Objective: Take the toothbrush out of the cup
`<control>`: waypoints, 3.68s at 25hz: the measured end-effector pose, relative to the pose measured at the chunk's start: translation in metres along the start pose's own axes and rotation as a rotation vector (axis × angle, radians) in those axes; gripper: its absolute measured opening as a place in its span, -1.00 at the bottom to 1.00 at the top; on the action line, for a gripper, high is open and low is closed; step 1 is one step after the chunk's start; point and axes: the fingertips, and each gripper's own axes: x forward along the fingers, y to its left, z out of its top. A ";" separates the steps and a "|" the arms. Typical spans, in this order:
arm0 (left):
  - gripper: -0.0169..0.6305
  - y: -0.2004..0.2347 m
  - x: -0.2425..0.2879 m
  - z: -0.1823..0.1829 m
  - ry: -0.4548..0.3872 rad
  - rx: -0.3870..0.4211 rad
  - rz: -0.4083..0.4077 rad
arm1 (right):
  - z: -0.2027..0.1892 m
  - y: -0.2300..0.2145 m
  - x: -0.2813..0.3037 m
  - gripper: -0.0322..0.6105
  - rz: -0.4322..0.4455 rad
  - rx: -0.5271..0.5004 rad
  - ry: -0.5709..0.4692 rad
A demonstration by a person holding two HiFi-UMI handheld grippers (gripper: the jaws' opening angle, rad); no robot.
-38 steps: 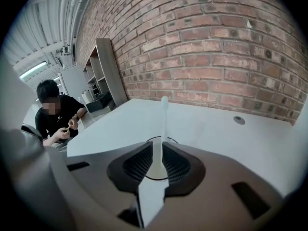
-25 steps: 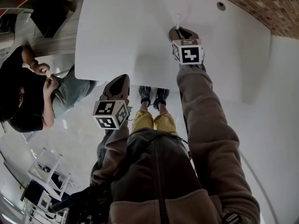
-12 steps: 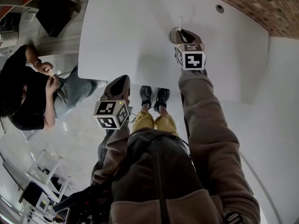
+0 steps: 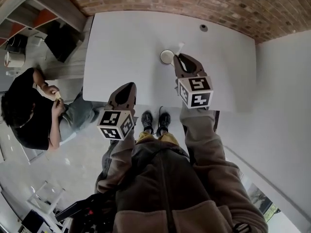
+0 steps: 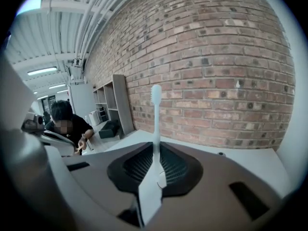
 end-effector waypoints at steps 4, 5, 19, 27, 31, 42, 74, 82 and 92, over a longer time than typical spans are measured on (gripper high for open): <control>-0.94 -0.023 -0.014 0.039 -0.076 0.046 -0.017 | 0.024 0.012 -0.047 -0.76 0.008 0.050 -0.047; -0.94 -0.028 -0.018 0.049 -0.099 0.055 -0.019 | 0.030 0.016 -0.058 -0.76 0.014 0.055 -0.062; -0.94 -0.093 -0.046 0.156 -0.336 0.209 -0.112 | 0.119 0.059 -0.142 -0.76 0.037 -0.081 -0.272; -0.94 -0.109 -0.047 0.194 -0.402 0.270 -0.136 | 0.156 0.054 -0.155 -0.76 0.016 -0.131 -0.350; -0.94 -0.113 -0.045 0.206 -0.423 0.299 -0.135 | 0.171 0.052 -0.157 -0.76 0.017 -0.152 -0.385; -0.94 -0.110 -0.043 0.222 -0.449 0.322 -0.117 | 0.190 0.050 -0.158 -0.76 0.023 -0.181 -0.424; -0.94 -0.121 -0.037 0.211 -0.418 0.302 -0.153 | 0.177 0.042 -0.170 -0.77 -0.014 -0.175 -0.400; -0.94 -0.122 -0.038 0.208 -0.416 0.300 -0.157 | 0.174 0.043 -0.172 -0.77 -0.018 -0.176 -0.398; -0.94 -0.121 -0.037 0.202 -0.409 0.294 -0.164 | 0.168 0.045 -0.171 -0.77 -0.023 -0.172 -0.391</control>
